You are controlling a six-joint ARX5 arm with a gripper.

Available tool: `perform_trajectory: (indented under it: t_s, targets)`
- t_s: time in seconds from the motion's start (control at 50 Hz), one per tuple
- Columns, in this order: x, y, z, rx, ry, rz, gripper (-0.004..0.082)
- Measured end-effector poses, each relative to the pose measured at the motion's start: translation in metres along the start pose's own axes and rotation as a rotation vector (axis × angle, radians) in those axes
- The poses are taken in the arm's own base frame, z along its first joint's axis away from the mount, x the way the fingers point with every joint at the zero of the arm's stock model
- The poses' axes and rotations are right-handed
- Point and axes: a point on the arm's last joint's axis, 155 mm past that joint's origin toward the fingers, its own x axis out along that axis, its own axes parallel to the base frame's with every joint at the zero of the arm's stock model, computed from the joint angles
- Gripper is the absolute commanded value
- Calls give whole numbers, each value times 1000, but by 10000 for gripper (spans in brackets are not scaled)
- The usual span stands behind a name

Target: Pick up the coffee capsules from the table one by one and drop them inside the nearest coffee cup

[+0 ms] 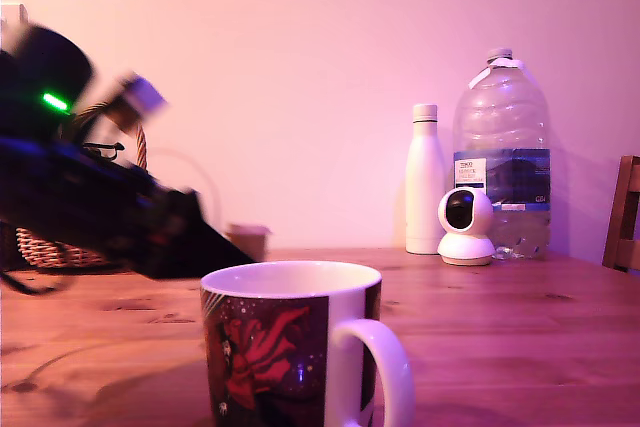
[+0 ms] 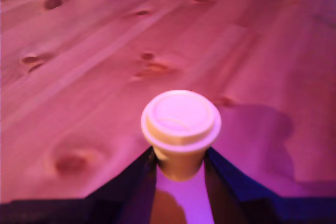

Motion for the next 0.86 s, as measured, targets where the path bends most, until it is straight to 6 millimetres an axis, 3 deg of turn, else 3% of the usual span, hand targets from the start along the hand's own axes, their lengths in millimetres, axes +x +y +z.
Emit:
perform_trajectory:
  t_s: [0.34,0.6,0.86]
  targets:
    - [-34,-21,2,-4,56,-12,123]
    - [-52,-32,29,32,-4,-25,122]
    - [-68,-52,36,35,-9,-86,122]
